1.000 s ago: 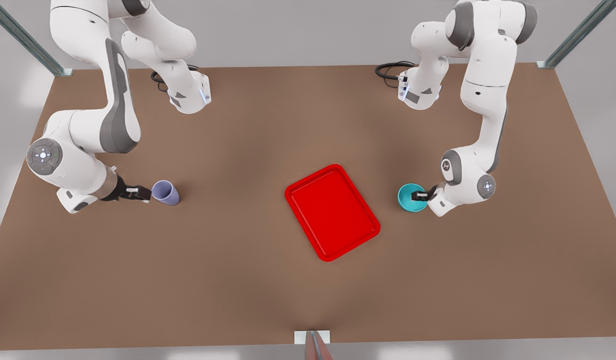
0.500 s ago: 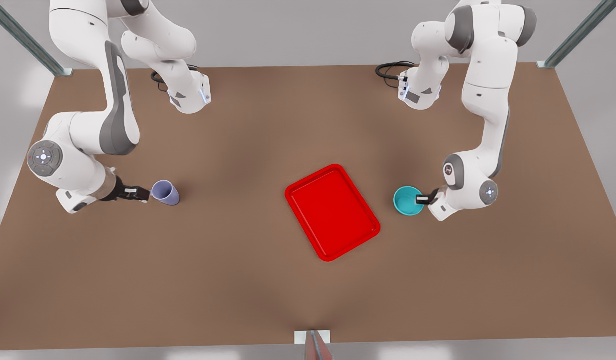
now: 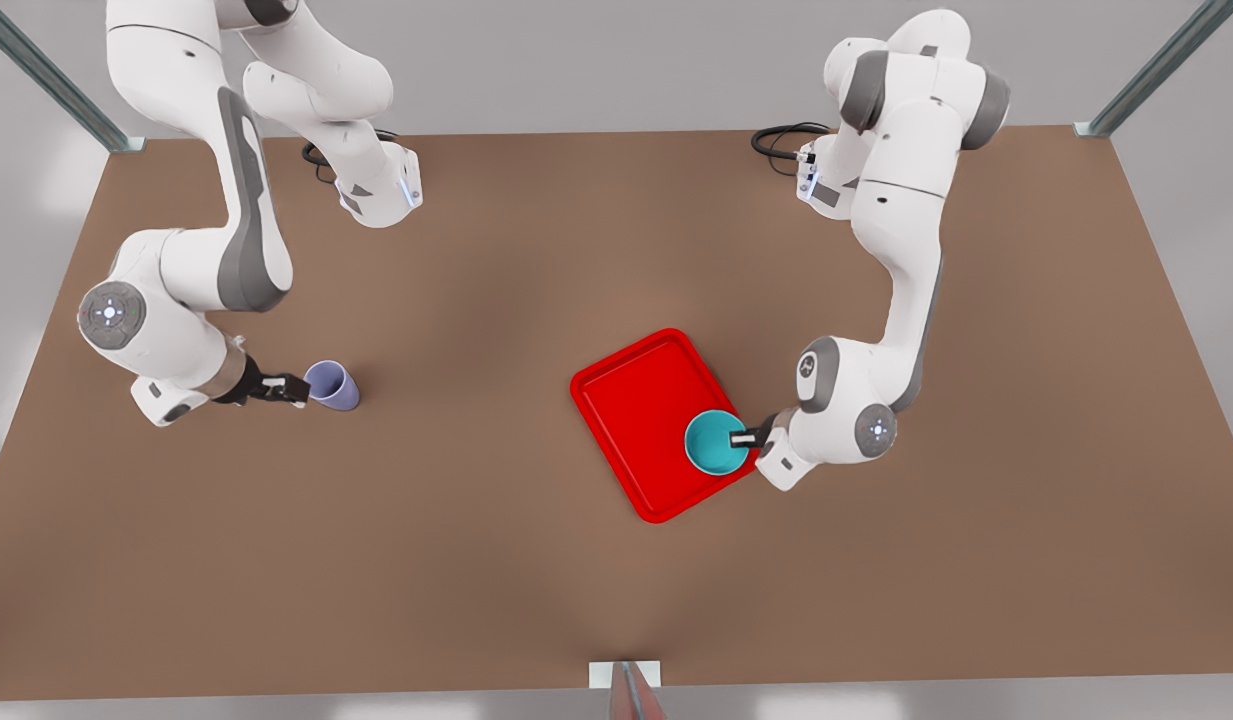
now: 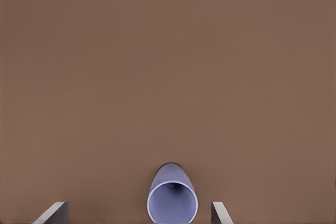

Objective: Place the bowl on the tray with the left arm and the cup on the tray with the right arm

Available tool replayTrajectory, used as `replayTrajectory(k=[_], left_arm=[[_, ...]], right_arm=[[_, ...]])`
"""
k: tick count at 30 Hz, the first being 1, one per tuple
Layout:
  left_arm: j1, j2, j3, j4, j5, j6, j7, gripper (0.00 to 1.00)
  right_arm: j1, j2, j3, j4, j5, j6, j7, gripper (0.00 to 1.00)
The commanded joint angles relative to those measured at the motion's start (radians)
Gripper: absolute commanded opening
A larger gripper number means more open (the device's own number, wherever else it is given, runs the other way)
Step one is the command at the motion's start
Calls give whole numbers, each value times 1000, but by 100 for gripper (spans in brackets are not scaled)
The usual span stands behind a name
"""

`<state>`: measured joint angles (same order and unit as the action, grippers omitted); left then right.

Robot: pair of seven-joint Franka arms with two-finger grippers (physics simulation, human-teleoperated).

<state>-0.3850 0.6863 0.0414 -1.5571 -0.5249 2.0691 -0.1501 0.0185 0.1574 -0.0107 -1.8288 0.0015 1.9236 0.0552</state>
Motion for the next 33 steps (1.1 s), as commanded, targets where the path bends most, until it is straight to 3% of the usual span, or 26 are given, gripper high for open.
replayTrajectory(k=[1, 7, 8, 9, 12, 13, 15, 17, 20, 22, 24, 26, 28, 30, 33], left_arm=[[-2, 4, -3, 0, -142, 2, 4, 21], [-32, 59, -22, 37, -159, 28, -6, 24], [-31, 70, -22, 46, -155, 28, 7, 56], [-31, 76, -22, 46, -153, 28, 11, 75], [-31, 104, -22, 69, -150, 29, 11, 76], [-31, 108, -22, 71, -150, 29, 11, 87], [-31, 107, -20, 72, -150, 29, 11, 90], [-29, 87, -11, 104, -147, 9, 0, 100], [-28, 45, 41, 183, -38, -124, -6, 100], [-28, 29, 103, 285, 190, -247, -2, 100], [-25, -59, 207, 312, 345, -374, 30, 100], [-25, -151, 281, 313, 440, -411, 167, 100], [-23, -223, 271, 312, 485, -411, 202, 100], [51, -301, 121, 295, 580, -411, 202, 100], [40, -320, 124, 264, 588, -458, 192, 100]], right_arm=[[1, 1, 0, 2, 0, -2, 2, 100], [17, 21, -6, 2, -14, 6, -43, 100], [15, 27, -6, 2, -14, 9, -55, 100], [8, 27, -6, 3, -14, 9, -57, 100], [1, 36, -11, 8, -6, 11, -55, 100], [1, 36, -11, 8, -6, 9, -49, 100], [5, 37, -11, 6, -5, 9, -44, 100], [3, 37, -11, 8, -6, 6, -52, 100], [-3, 37, -12, 5, -5, 12, -55, 100], [-14, 37, -22, -7, 5, 43, -72, 100], [-45, 47, -22, -10, 6, 29, -94, 100], [-69, 21, -22, -122, 6, 92, -147, 100], [-74, 2, -38, -193, 8, 153, -210, 100], [-75, 8, -46, -228, 9, 153, -245, 100], [-72, 8, -45, -305, 11, 222, -255, 100]])
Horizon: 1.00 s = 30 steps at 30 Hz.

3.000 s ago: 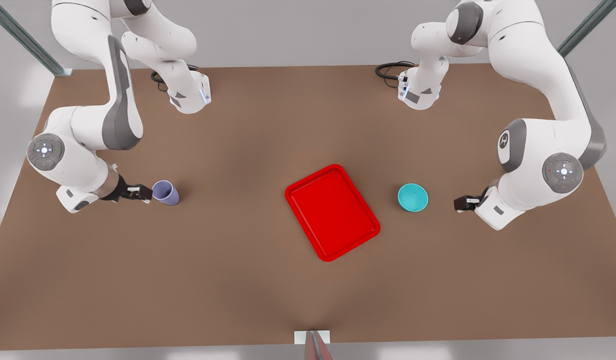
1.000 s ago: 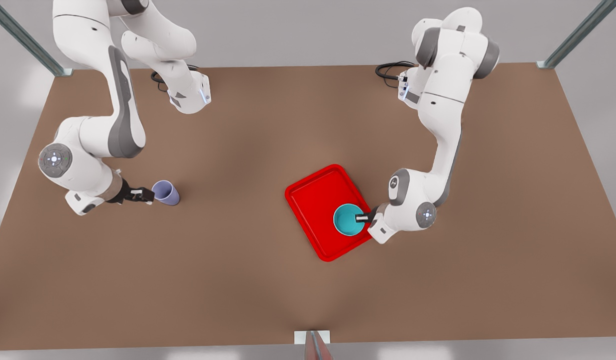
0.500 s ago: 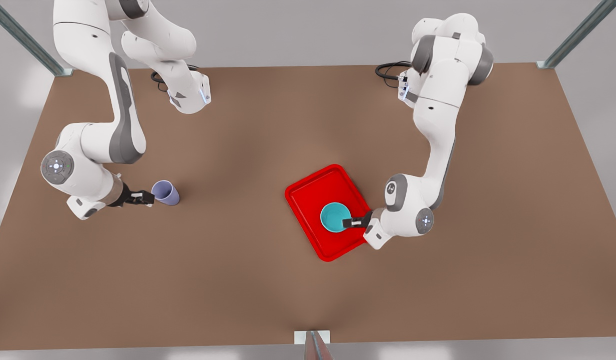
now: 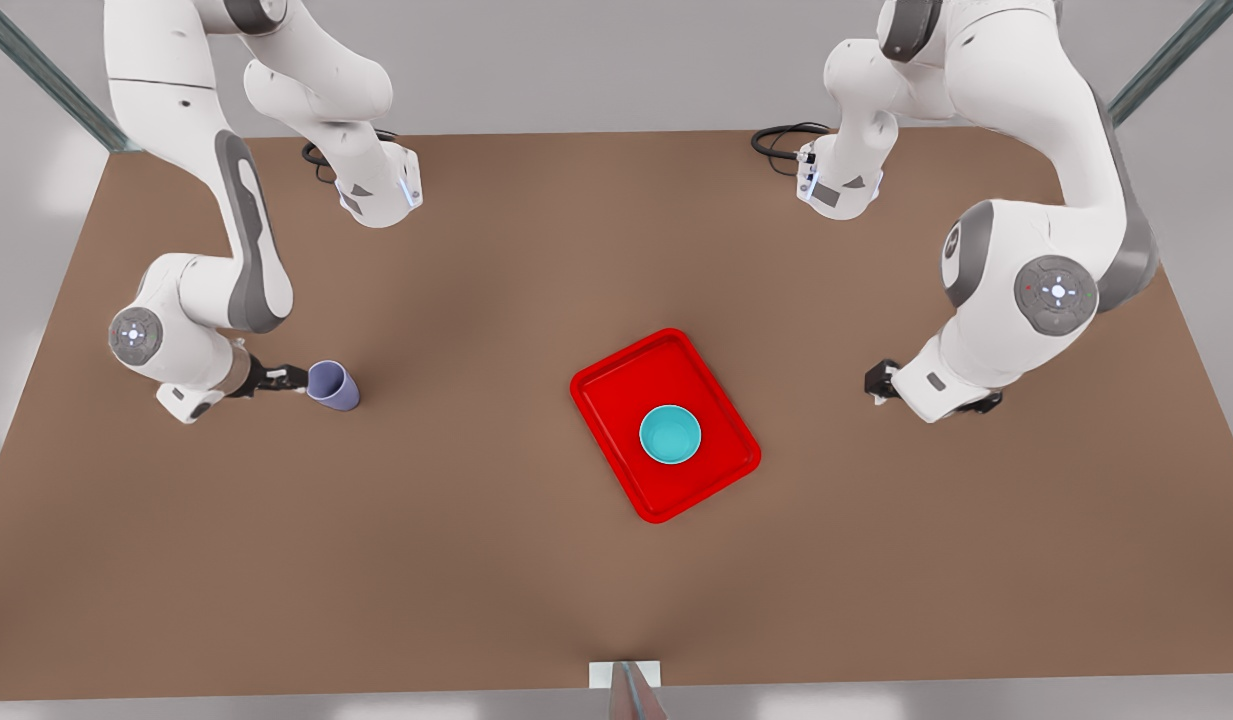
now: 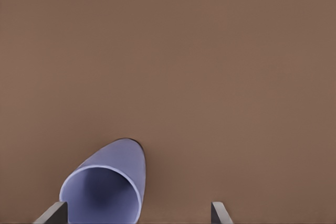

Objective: Place the bowl on the tray with the left arm and the cup on the tray with the right arm

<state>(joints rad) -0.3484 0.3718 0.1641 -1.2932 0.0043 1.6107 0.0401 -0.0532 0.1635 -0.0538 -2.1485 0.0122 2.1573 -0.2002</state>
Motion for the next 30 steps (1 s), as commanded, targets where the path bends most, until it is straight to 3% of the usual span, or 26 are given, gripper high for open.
replayTrajectory(k=[1, 2, 21, 24, 26, 30], left_arm=[[0, 2, 0, 0, 57, 0, 0, 100], [-1, 15, -2, 0, 52, 2, -11, 100], [-12, 39, -3, 0, 52, 3, -14, 100], [-12, 39, -3, 0, 52, 3, -14, 100], [-12, 39, -3, 0, 52, 3, -14, 100], [-12, 39, -3, 0, 52, 3, -14, 100]], right_arm=[[0, -1, 0, -10, 0, 16, -2, 100], [-2, -1, 0, -56, 0, 90, -25, 100], [-7, 57, -1, -160, 32, 213, -82, 100], [-8, 67, -3, -162, 32, 213, -81, 78], [-8, 67, -3, -162, 31, 219, -82, 71], [-7, 77, -3, -182, 32, 246, -81, 67]])
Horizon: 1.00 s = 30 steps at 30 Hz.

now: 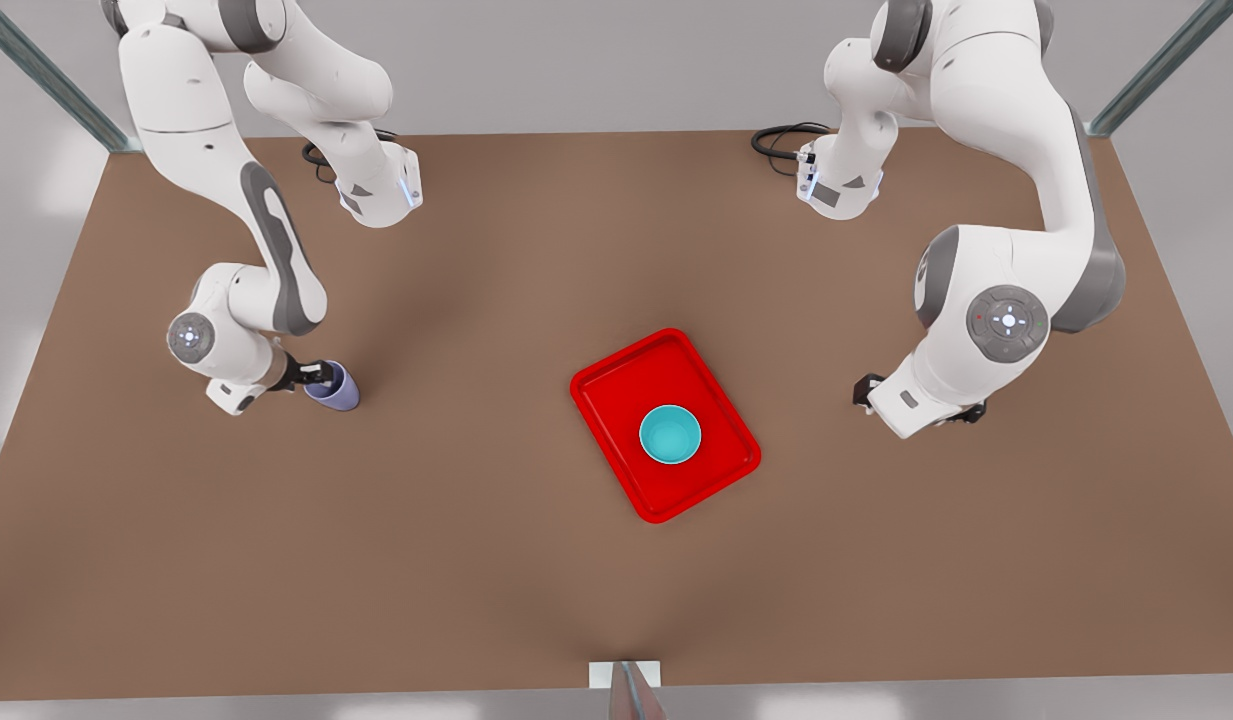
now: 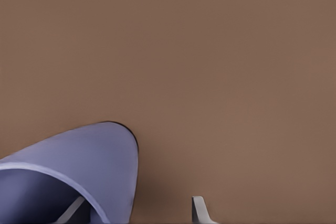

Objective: Place the bowl on the tray with the left arm and the cup on the tray with the right arm

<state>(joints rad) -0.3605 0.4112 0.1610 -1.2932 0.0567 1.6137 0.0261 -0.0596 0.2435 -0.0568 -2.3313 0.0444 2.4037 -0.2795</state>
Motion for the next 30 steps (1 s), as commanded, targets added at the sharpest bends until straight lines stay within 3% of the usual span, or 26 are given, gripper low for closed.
replayTrajectory(k=[1, 6, 10, 13, 23, 29, 30], left_arm=[[0, 0, 0, 0, 0, 0, 0, 100], [0, 0, 0, 0, 0, -2, 0, 100], [0, 0, 0, 0, 0, -2, -2, 100], [0, 0, 0, 0, 0, -3, -2, 100], [-2, -6, 0, 2, 0, -6, -2, 100], [0, -15, 2, 5, -3, -15, -3, 100], [-2, -19, 2, 3, -3, -15, -3, 100]], right_arm=[[0, 0, 0, 0, 0, 0, 0, 66], [4, 4, 0, 4, 0, 0, 3, 40], [7, 22, 2, 6, 0, -1, 8, 38], [7, 22, 2, 7, 8, -8, 9, 24], [15, 13, 8, 13, 49, -12, 9, 21], [162, -42, 14, 61, 52, -75, 9, 21], [208, -50, 14, 78, 133, -95, 11, 21]])
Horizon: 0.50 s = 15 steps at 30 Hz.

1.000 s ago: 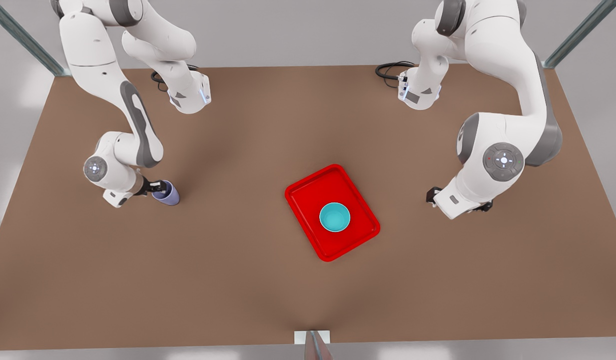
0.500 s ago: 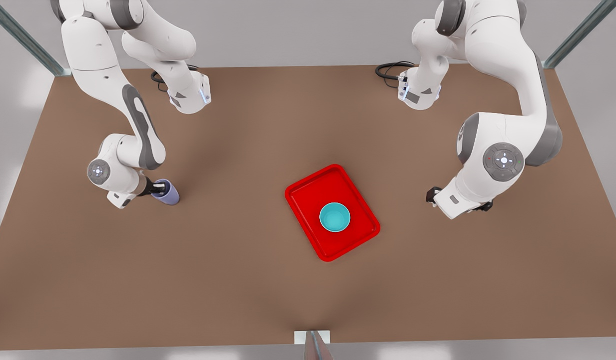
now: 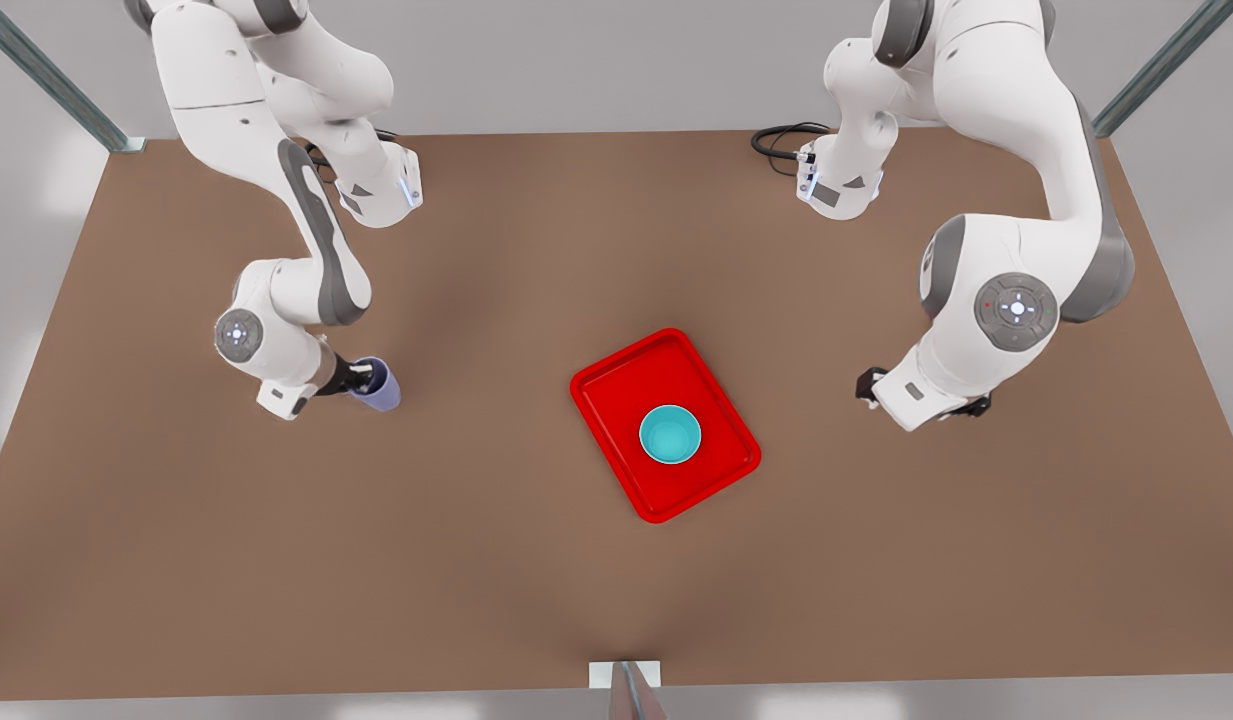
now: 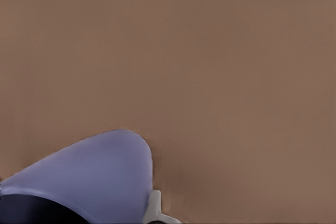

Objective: Place the bowl on the tray with the left arm and the cup on the tray with the right arm

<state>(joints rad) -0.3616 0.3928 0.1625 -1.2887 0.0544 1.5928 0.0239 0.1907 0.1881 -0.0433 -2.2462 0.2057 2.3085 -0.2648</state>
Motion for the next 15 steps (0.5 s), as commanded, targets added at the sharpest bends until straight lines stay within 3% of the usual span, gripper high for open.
replayTrajectory(k=[1, 3, 7, 9, 15], left_arm=[[0, 0, -1, 0, 1, -2, -1, 100], [1, 0, 2, 0, 1, -1, 1, 100], [1, 1, 9, -1, 5, -1, 1, 100], [1, 1, 12, -1, 5, -1, 2, 100], [3, 1, 20, -3, 5, -1, 2, 100]], right_arm=[[13, -1, 0, 11, -14, -1, 33, 21], [24, 4, 36, 71, -12, -55, 101, 21], [197, 93, 53, 206, -11, -55, 298, 21], [315, 186, 63, 352, -11, -57, 484, 21], [463, 358, 117, 642, 60, -51, 843, 21]])
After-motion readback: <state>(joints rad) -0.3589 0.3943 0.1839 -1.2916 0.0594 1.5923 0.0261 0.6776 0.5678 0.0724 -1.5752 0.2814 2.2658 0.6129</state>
